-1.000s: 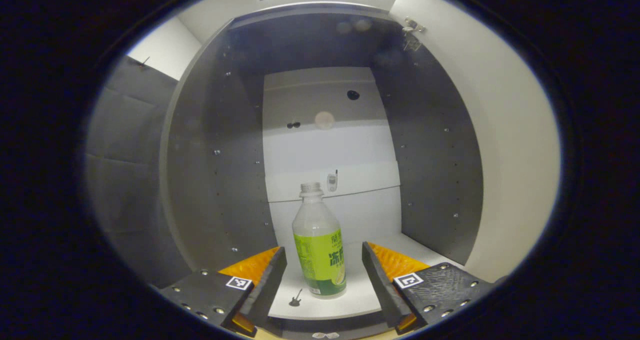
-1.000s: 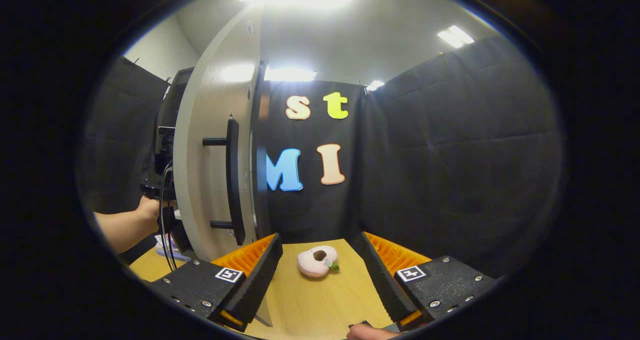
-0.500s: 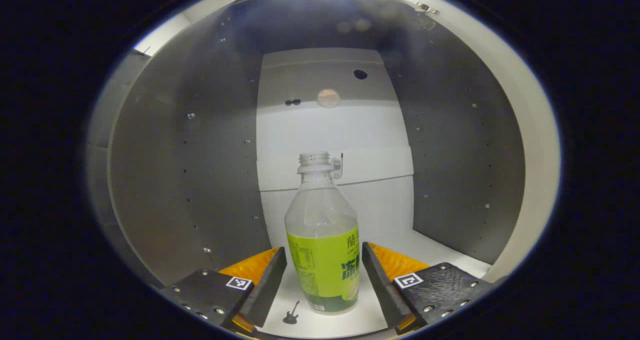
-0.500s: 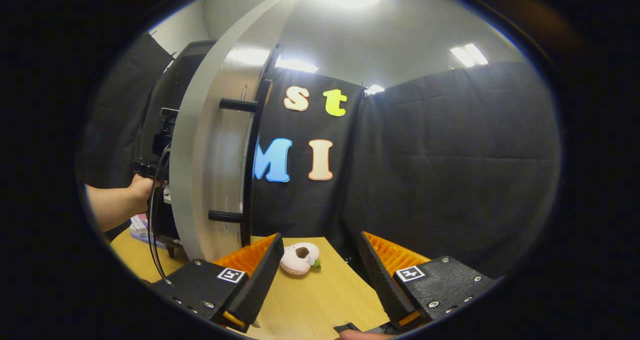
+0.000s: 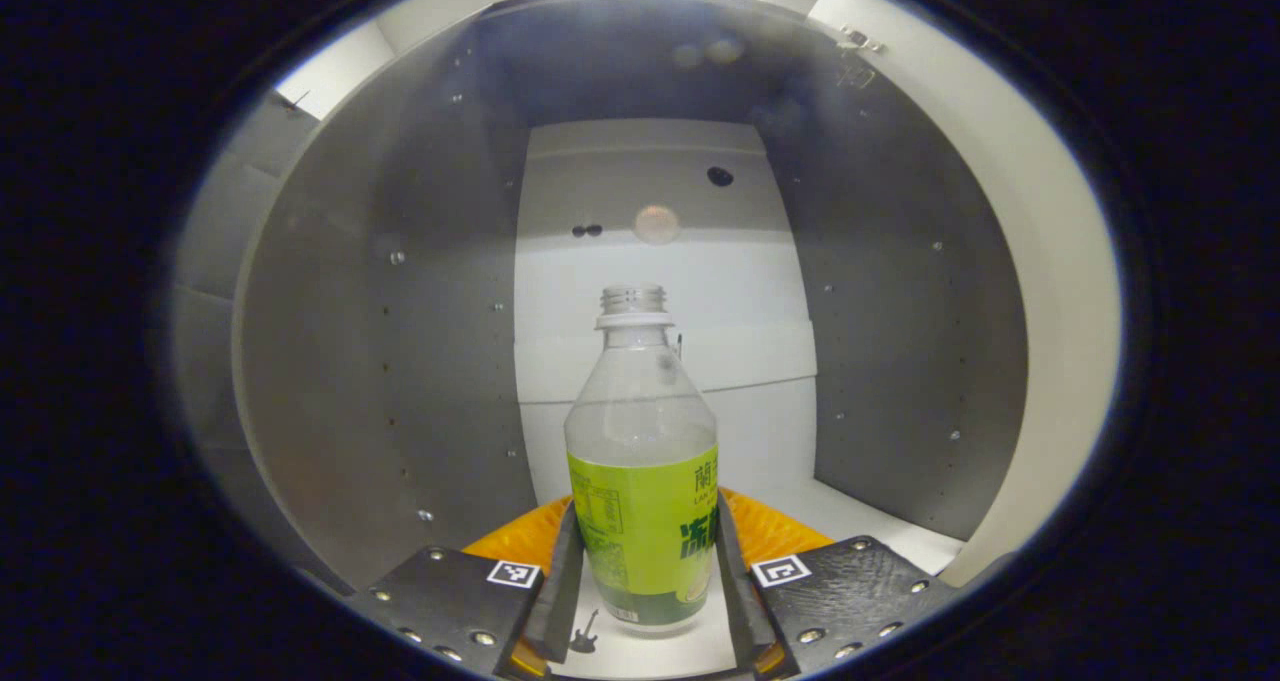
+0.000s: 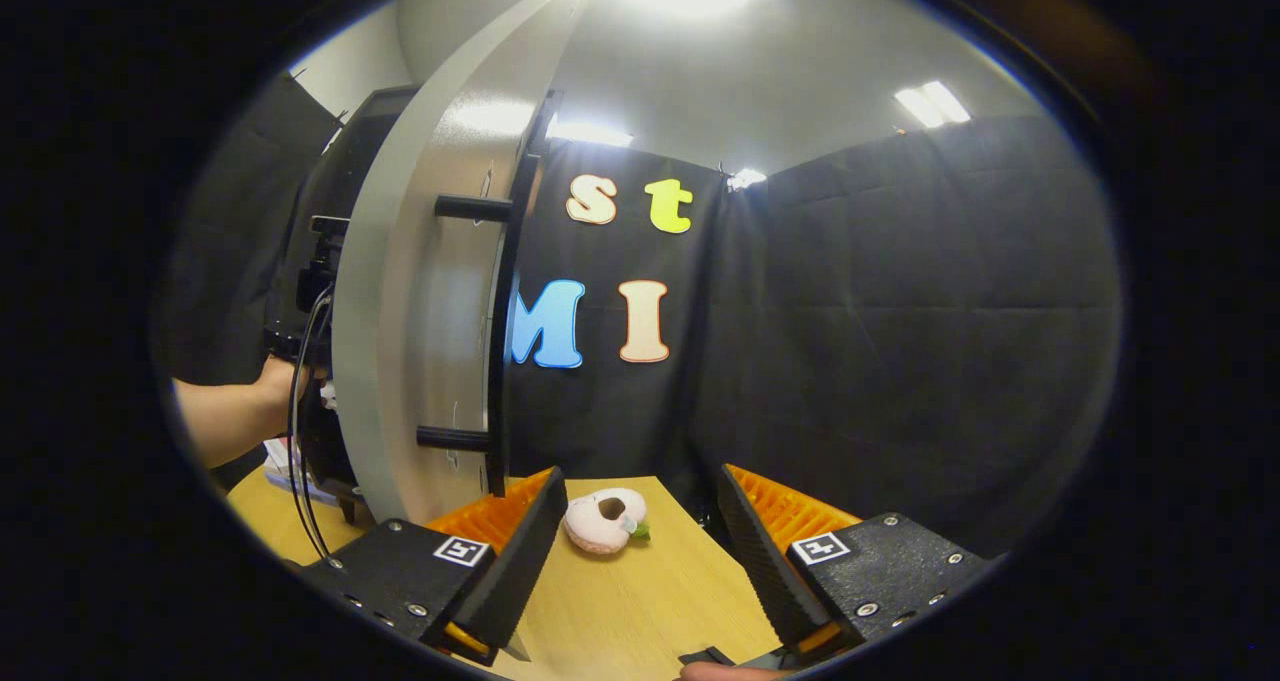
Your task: Open the cabinet door with the right hand, grasp the bottle in the cabinet with the left hand and place it on the coaster, then close the cabinet door with the right hand.
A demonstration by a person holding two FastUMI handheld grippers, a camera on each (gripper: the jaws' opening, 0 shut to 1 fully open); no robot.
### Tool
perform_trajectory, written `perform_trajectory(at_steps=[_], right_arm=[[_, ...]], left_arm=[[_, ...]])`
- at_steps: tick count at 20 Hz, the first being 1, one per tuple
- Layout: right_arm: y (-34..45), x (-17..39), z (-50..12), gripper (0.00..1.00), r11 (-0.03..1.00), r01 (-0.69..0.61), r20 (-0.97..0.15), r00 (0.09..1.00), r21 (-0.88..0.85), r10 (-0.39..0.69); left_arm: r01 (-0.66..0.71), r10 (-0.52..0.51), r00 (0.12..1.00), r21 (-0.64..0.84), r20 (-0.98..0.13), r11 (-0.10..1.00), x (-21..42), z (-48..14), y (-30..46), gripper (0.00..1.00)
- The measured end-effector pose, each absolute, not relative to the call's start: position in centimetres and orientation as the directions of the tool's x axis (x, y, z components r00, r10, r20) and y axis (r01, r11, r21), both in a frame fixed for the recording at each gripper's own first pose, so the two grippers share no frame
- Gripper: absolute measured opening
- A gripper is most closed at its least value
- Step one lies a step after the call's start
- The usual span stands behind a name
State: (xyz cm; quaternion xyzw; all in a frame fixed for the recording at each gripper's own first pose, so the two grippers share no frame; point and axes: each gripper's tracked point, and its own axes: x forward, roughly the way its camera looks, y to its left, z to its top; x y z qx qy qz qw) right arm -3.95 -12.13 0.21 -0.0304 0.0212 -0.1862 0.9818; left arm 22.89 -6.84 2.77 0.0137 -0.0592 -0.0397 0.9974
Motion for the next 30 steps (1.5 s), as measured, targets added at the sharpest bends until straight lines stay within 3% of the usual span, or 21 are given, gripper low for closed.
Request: perform_trajectory(at_steps=[5, 6, 8, 13, 14, 15, 19, 21, 24, 25, 30], right_arm=[[-12.4, -4.5, -0.1, 0.95, 0.950, 0.308, -0.026, 0.950, -0.055, -0.310], [-12.5, -4.7, -0.3, 0.95, 0.956, 0.288, -0.025, 0.957, -0.046, -0.290], [-12.8, -4.8, -0.6, 0.95, 0.971, 0.237, -0.030, 0.971, -0.031, -0.238], [-14.6, -3.9, -1.6, 0.95, 0.994, 0.113, -0.055, 0.992, -0.002, -0.113], [-14.9, -3.8, -2.3, 0.95, 0.996, 0.088, -0.072, 0.994, 0.018, -0.087], [-14.9, -3.6, -3.1, 0.95, 0.998, 0.055, -0.095, 0.994, 0.043, -0.050], [-15.4, -3.5, -5.6, 0.95, 0.995, -0.033, -0.159, 0.986, 0.094, 0.047], [-15.0, -3.4, -6.8, 0.95, 0.990, -0.081, -0.176, 0.979, 0.117, 0.101], [-14.0, -3.0, -10.8, 0.94, 0.982, -0.157, -0.297, 0.937, 0.109, 0.183], [-14.4, -3.0, -11.8, 0.94, 0.982, -0.161, -0.318, 0.930, 0.102, 0.186], [-15.7, -1.8, -17.4, 0.94, 0.993, -0.101, -0.400, 0.909, 0.057, 0.115]], left_arm=[[0.066, -0.068, 0.988, 0.022, 0.135, 0.998, 18.4, 4.7, -5.9, 0.61], [0.061, -0.063, 0.989, 0.021, 0.131, 0.998, 17.1, 4.6, -5.7, 0.57], [0.029, -0.031, 0.991, 0.017, 0.128, 0.999, 14.0, 4.7, -4.7, 0.65], [-0.102, 0.100, 0.987, 0.006, 0.125, 0.995, 3.2, 3.6, -1.3, 0.65], [-0.130, 0.128, 0.984, 0.008, 0.123, 0.991, 1.4, 3.3, -0.8, 0.58], [-0.150, 0.148, 0.983, 0.012, 0.112, 0.989, -0.6, 2.6, -0.5, 0.58], [-0.238, 0.236, 0.970, 0.034, 0.061, 0.971, -7.7, -1.7, -0.5, 0.58], [-0.233, 0.232, 0.971, 0.017, 0.066, 0.972, -10.5, -3.9, -1.9, 0.61], [-0.241, 0.234, 0.968, 0.082, 0.090, 0.967, -14.3, -7.6, -4.1, 0.58], [-0.243, 0.233, 0.968, 0.118, 0.095, 0.963, -15.1, -8.9, -4.8, 0.65], [-0.221, 0.203, 0.973, 0.183, 0.112, 0.958, -17.0, -18.5, -7.0, 0.61]])
